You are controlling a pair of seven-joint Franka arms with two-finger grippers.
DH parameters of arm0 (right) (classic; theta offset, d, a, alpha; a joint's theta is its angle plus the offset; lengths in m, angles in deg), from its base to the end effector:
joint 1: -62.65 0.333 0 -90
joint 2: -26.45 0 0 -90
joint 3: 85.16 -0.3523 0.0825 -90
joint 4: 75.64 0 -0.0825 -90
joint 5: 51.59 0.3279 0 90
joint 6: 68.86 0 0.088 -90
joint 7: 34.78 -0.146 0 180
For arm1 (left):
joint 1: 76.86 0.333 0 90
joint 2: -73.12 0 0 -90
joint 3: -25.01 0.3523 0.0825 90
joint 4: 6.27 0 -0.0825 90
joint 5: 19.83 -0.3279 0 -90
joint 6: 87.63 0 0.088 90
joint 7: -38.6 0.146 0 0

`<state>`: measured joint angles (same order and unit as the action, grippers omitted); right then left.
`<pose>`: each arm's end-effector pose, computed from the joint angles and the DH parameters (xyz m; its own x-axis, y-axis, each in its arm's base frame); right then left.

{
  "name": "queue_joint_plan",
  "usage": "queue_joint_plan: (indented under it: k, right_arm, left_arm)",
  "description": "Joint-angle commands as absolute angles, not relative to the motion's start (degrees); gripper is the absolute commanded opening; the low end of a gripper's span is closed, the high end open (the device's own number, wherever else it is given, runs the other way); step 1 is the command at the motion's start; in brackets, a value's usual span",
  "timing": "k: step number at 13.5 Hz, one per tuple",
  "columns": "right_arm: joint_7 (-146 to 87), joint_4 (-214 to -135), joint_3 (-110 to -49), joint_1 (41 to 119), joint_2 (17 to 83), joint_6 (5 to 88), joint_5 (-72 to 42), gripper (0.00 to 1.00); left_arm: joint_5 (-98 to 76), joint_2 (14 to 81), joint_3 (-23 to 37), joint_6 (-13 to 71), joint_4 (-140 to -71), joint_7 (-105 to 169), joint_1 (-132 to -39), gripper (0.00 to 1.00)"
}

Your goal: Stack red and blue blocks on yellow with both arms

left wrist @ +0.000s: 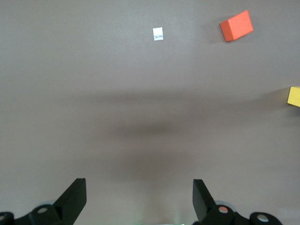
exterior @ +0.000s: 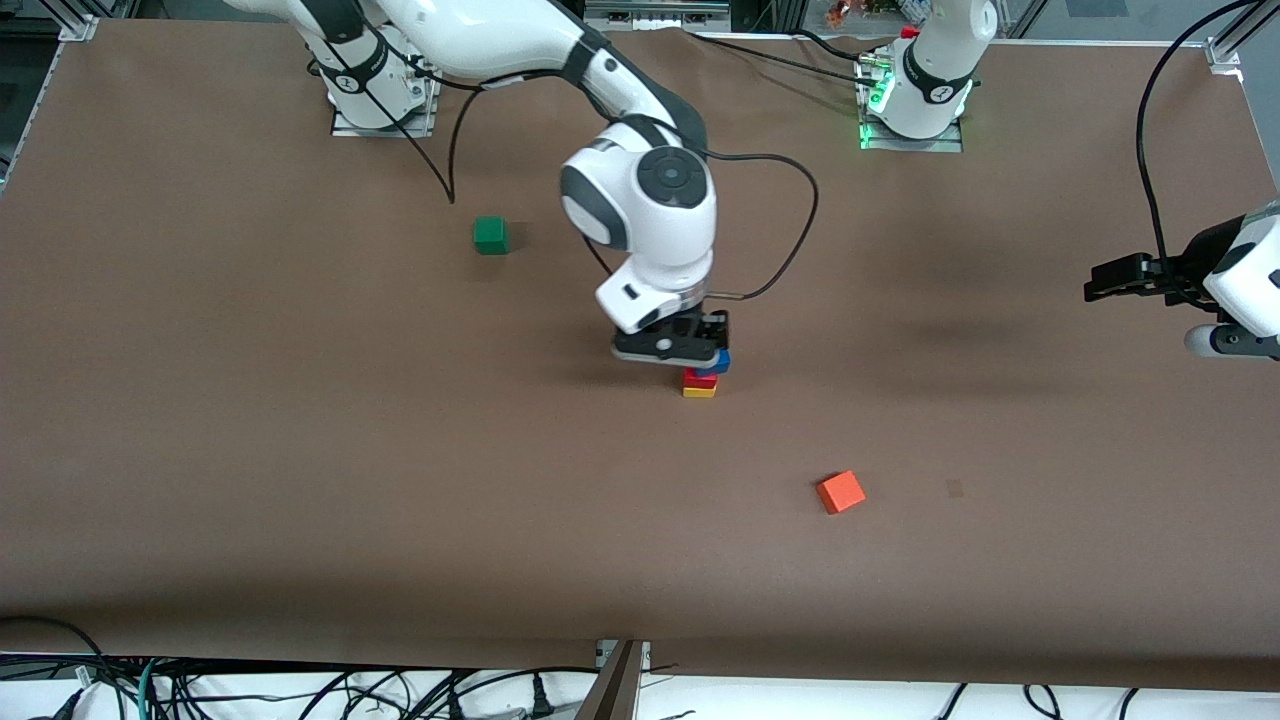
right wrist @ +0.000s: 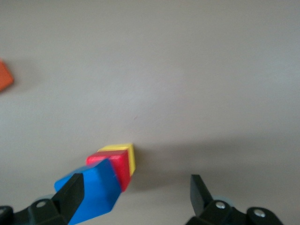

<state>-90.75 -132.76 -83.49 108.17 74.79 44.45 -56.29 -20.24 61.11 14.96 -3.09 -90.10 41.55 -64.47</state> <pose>0.5504 0.5288 0.3657 0.9718 -0.1743 0.1588 -0.1675 -0.9843 -0.0554 0.5447 0.0333 0.5502 0.9815 -0.0140 -0.1910 -0.0067 -0.9992 0.0391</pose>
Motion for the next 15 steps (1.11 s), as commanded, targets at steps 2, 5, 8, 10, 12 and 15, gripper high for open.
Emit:
queue_joint_plan:
  k: [2,5,8,10,12,15]
  right_arm:
    - [-86.22,-133.48,-84.2,98.8,67.95,33.65,-52.21,1.0]
    - [-75.06,-134.7,-84.11,90.1,61.98,25.3,-45.36,1.0]
    - [-65.66,-143.28,-84.02,83.42,50.75,20.36,-43.26,1.0]
    - [-61.17,-152.5,-82.71,81.29,41.79,20.0,-42.8,1.0]
    - [-55.9,-163.39,-80.34,81.11,32.91,21.66,-42.97,1.0]
    - [-49.21,-173.71,-79.8,77.52,23.22,23.34,-44.72,1.0]
  left_arm:
    - [-19.83,61.35,14.9,-3.08,-89.5,41.24,-64.55,1.0]
    - [-19.66,61.35,14.9,-3.08,-89.5,41.15,-64.82,1.0]
    - [-19.74,61.35,14.9,-3.08,-89.5,41.15,-64.82,1.0]
    - [-19.65,61.35,14.9,-3.08,-89.59,41.15,-64.82,1.0]
    - [-19.65,61.35,14.9,-3.08,-89.59,41.15,-64.82,1.0]
    - [-19.65,61.35,14.9,-3.08,-89.59,41.15,-64.82,1.0]
